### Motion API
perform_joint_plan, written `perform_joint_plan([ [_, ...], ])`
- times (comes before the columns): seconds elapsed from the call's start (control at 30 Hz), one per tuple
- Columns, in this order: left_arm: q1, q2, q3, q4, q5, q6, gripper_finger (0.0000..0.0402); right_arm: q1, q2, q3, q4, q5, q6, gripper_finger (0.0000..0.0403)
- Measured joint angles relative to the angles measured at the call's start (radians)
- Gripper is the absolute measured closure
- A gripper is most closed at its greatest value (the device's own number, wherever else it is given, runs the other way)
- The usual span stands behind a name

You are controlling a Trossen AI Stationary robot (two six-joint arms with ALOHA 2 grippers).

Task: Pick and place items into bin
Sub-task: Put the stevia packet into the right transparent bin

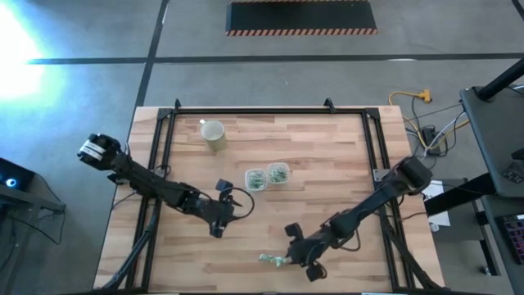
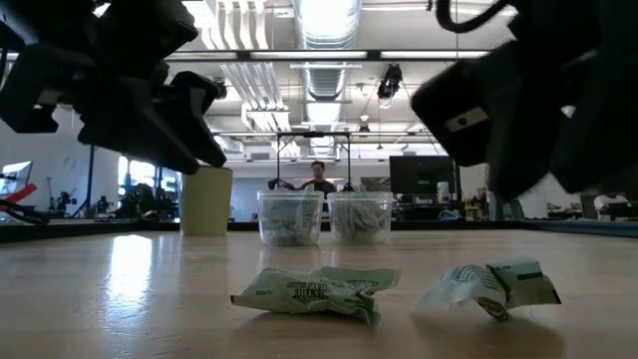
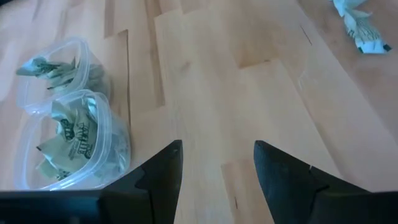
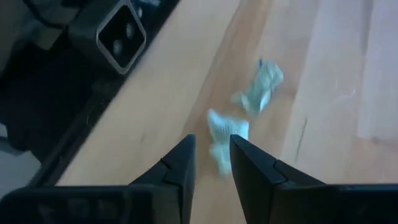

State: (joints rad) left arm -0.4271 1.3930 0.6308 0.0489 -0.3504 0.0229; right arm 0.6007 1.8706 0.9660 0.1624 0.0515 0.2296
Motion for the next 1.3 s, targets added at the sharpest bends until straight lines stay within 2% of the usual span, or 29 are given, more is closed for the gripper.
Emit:
perform_joint_plan([
  [0.2,0.0,0.0,0.0,-0.005,-0.001,-0.017,0.022,-0.001,0.034,0.064,-0.088,0.006,0.0,0.0291],
  [0.7,0.0,0.0,-0.001,-0.006,-0.001,-0.019,0.022,0.004,0.031,0.059,-0.075,0.08,0.007,0.0226],
  [0.97,0.0,0.0,-0.001,-0.007,-0.001,-0.021,0.022,0.003,0.09,0.054,-0.009,0.069,-0.001,0.0221],
  [1.1,0.0,0.0,-0.002,-0.008,-0.002,-0.026,0.022,0.003,0.111,0.061,-0.016,0.022,0.003,0.0222],
  [1.3,0.0,0.0,-0.002,-0.006,-0.002,-0.027,0.022,0.003,0.101,0.061,-0.033,0.047,0.003,0.0224],
])
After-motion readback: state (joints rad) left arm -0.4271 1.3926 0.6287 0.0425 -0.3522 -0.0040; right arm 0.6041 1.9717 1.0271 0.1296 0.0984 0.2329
